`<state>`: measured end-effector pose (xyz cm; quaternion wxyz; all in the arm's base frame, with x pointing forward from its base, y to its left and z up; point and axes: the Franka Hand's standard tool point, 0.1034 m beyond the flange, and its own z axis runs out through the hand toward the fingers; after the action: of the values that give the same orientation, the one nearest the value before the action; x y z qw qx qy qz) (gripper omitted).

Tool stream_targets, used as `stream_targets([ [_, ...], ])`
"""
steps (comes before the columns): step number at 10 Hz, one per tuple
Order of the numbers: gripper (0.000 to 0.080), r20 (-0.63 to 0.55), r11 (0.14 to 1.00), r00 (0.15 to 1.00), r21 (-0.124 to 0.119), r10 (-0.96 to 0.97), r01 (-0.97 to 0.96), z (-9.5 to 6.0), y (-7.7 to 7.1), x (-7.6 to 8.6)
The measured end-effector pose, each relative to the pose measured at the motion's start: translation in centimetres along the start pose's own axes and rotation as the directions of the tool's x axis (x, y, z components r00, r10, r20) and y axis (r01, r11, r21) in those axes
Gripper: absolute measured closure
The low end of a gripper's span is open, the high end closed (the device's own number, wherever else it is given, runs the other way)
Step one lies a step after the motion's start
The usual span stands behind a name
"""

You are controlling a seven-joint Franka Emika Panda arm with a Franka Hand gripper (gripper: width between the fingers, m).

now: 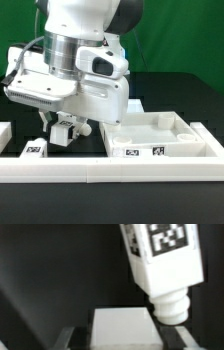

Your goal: Assemble one leg

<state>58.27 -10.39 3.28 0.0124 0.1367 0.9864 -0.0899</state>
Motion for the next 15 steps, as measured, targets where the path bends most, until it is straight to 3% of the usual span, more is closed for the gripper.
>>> stream_targets([
  [1,0.0512,-0.006,1.000,1.000,0.005,-0.006,0.006,0.3,-0.1,0.5],
  [2,0.0433,-0.012,1.000,1.000,0.006,0.002,-0.002,0.3,-0.1,0.9],
  [3,0.0433,-0.012,1.000,1.000,0.006,0.009,-0.009,0.2,-0.3,0.9],
  [5,0.0181,-0.012,1.000,1.000,0.007,0.020,-0.020,0.3,-0.5,0.9],
  [9,0.0151,0.042,0.991,0.990,-0.001,0.132,-0.132,-2.9,-1.2,-0.9],
  [12,0.0150,0.036,0.984,0.983,-0.002,0.178,-0.178,-2.6,-1.2,-0.7],
  [14,0.0150,0.014,0.880,0.880,-0.016,0.474,-0.474,-2.0,-2.3,-0.5],
  [15,0.0150,0.012,0.761,0.761,-0.038,0.649,-0.648,-2.2,-3.0,-0.8],
])
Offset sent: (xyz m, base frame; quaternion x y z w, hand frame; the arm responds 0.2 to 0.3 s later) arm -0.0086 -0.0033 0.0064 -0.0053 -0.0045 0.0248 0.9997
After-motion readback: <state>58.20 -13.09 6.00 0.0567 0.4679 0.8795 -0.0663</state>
